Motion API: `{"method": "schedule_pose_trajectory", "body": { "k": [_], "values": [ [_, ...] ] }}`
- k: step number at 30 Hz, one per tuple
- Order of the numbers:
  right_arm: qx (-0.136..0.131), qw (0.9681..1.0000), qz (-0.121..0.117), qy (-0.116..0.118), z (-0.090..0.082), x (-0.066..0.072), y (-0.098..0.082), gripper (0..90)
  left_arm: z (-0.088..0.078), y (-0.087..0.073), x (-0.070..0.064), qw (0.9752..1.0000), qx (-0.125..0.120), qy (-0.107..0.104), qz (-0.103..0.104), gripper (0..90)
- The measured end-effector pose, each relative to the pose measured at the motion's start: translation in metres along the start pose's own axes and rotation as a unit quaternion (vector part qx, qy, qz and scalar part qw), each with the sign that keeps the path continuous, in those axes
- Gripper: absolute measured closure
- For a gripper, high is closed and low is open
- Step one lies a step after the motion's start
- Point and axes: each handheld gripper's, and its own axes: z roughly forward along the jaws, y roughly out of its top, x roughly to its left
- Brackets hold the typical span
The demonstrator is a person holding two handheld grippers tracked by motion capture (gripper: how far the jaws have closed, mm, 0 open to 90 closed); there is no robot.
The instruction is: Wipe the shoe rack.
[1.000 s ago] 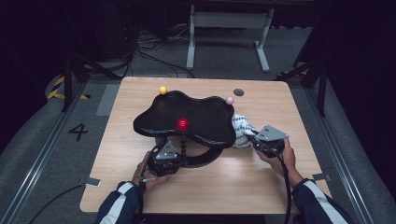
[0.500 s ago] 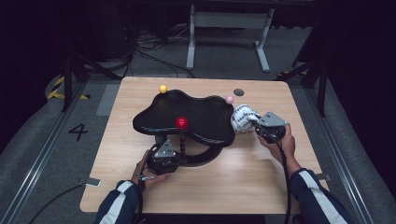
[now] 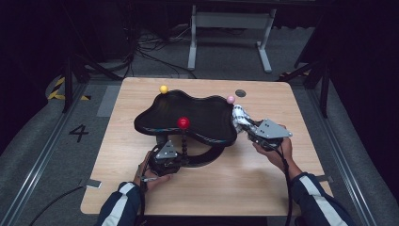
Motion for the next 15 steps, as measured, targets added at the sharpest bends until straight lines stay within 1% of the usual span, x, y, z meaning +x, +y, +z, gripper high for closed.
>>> {"method": "schedule_pose_trajectory", "body": {
  "k": [2, 4, 6, 8, 10, 13, 15],
  "values": [
    [-0.010, 0.9999, -0.010, 0.007, -0.003, 0.005, 0.005, 76.7, 0.000, 0.000, 0.000, 1.0000, 0.001, 0.003, 0.000, 74.3],
    [-0.022, 0.9995, -0.022, 0.008, -0.006, 0.008, 0.008, 76.6, 0.000, 0.000, 0.001, 1.0000, 0.000, 0.003, 0.000, 74.3],
    [-0.031, 0.9992, -0.019, 0.017, -0.009, 0.009, 0.009, 76.6, -0.001, 0.000, 0.002, 1.0000, 0.001, 0.007, -0.002, 74.3],
    [-0.041, 0.9986, -0.020, 0.025, -0.013, 0.011, 0.011, 76.6, -0.001, -0.001, 0.003, 0.9999, 0.001, 0.012, -0.003, 74.4],
    [-0.049, 0.9980, -0.025, 0.031, -0.017, 0.013, 0.014, 76.6, -0.002, -0.001, 0.004, 0.9999, 0.001, 0.015, -0.006, 74.4],
    [-0.060, 0.9969, -0.036, 0.036, -0.025, 0.014, 0.017, 76.6, -0.002, -0.001, 0.005, 0.9999, 0.000, 0.015, -0.006, 74.4],
    [-0.071, 0.9957, -0.037, 0.045, -0.033, 0.014, 0.021, 76.6, -0.002, -0.001, 0.005, 0.9999, -0.001, 0.014, -0.007, 74.4]
  ]
}}
